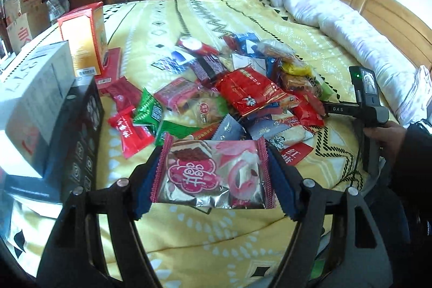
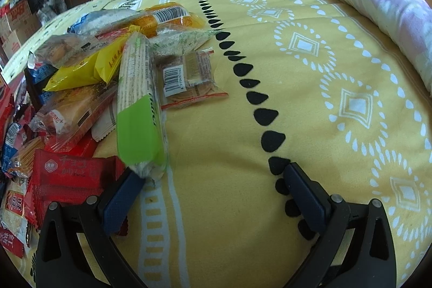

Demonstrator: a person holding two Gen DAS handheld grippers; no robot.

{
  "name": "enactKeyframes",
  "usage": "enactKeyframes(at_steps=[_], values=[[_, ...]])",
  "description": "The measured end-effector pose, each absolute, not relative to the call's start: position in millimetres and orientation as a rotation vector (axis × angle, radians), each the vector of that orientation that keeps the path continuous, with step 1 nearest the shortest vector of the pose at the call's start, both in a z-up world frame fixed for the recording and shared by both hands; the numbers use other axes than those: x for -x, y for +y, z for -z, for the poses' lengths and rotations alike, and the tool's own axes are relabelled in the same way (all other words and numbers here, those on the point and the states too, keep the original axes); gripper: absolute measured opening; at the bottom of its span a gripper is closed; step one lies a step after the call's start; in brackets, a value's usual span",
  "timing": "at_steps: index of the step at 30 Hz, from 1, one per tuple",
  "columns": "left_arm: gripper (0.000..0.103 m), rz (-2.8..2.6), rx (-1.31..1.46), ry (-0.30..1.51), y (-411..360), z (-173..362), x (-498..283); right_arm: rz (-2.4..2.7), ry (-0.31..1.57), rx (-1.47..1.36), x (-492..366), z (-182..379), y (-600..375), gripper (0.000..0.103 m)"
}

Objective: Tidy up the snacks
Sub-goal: 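Lift the pink foil candy with the left tool while the right tool grasps a thin red packet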

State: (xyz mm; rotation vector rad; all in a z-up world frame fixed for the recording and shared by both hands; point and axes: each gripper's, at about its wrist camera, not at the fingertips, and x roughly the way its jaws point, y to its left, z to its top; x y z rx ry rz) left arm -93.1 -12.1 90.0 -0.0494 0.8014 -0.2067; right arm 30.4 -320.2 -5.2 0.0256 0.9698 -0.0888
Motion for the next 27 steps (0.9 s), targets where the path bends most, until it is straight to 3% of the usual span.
enactKeyframes(at_steps=[9, 15, 21, 23, 25, 27], values=[[0.075, 0.200, 0.060, 0.778, -7, -100, 95, 0.070, 1.031, -0.083, -31, -3, -325, 0.103], [0.075, 0.191, 0.063, 0.765, -2, -106, 95, -0.080, 1.047, -0.200, -1, -45, -309, 0.103], [0.076, 0.181, 0.092, 0.758, 6, -110, 95, -0.430, 0.938, 0.109, 55, -98, -220, 0.101], [0.076, 0.180, 0.099, 0.752, 8, -112, 96, -0.519, 0.899, 0.274, 74, -99, -189, 0.091], [0.076, 0.178, 0.104, 0.748, 11, -112, 97, -0.636, 0.919, 0.366, 86, -88, -164, 0.066], [0.076, 0.175, 0.110, 0.750, 13, -112, 98, -0.716, 0.939, 0.473, 100, -71, -144, 0.065]])
